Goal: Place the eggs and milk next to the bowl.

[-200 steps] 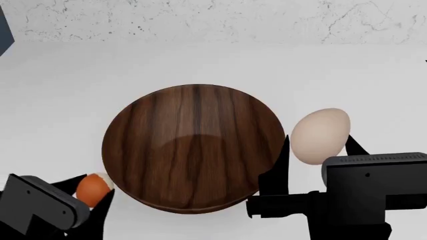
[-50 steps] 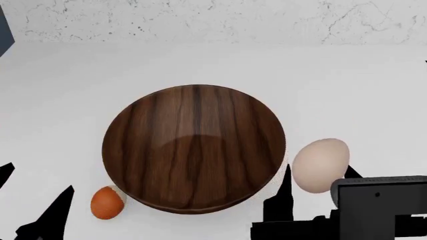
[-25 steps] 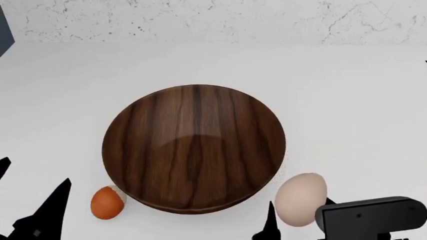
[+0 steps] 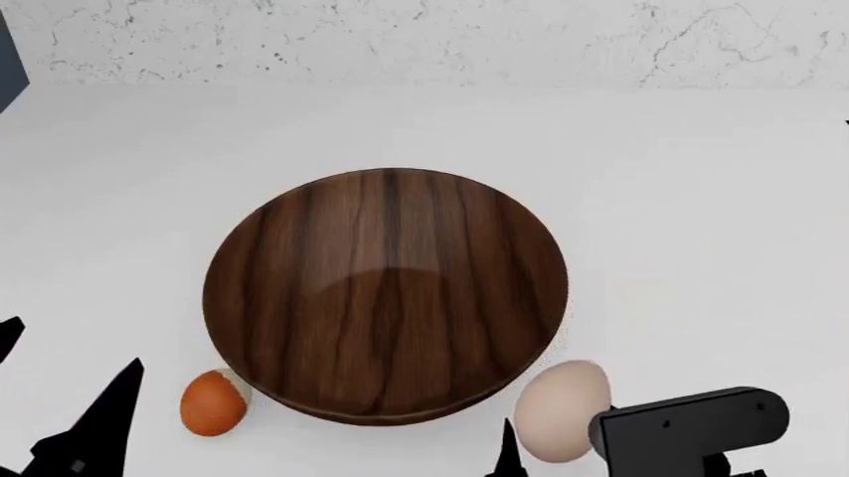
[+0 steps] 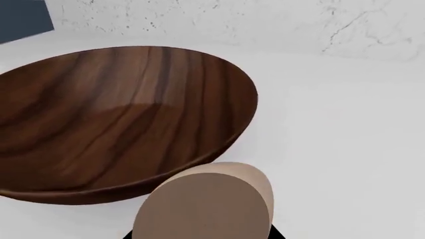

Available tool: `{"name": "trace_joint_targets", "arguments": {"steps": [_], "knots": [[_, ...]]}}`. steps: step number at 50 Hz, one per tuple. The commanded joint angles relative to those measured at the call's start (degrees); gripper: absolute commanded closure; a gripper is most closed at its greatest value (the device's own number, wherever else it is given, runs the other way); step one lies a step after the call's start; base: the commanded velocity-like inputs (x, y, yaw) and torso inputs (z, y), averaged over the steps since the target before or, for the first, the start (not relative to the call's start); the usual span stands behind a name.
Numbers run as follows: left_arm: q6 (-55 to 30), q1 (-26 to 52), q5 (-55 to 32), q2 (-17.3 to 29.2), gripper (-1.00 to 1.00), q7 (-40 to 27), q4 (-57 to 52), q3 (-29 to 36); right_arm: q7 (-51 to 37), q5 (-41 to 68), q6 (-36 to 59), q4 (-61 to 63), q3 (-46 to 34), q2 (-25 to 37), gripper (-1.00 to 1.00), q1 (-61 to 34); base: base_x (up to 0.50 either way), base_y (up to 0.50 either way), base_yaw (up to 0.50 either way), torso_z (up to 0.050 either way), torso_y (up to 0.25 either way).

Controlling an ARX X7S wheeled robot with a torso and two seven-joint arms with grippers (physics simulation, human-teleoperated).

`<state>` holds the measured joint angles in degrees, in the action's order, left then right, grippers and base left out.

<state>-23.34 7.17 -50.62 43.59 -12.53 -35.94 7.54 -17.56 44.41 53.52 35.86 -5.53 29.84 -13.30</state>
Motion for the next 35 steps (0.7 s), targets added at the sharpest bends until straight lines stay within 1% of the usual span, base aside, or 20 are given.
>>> {"name": "trace_joint_targets", "arguments": {"steps": [1,11,35], "knots": [[0.6,-0.5,0.7,-0.2,-1.00,0.4,0.6,0.3,1.8,-2.4,-0.2,-2.1,-2.1,-0.5,1.00,-1.4,0.00,0.00,0.00,0.000,0.000],[0.8,-1.0,0.7,-0.1,-1.00,0.1,0.5,0.1,2.9,-4.1,-2.0,-5.4,-4.0,-1.4,1.00,-2.2,0.00,0.00,0.00,0.000,0.000],[1.8,-1.3,1.6,-0.4,-1.00,0.8,2.0,0.2,4.2,-5.3,-4.7,-8.7,-5.2,-2.2,1.00,-2.1,0.00,0.00,0.00,0.000,0.000]]}}
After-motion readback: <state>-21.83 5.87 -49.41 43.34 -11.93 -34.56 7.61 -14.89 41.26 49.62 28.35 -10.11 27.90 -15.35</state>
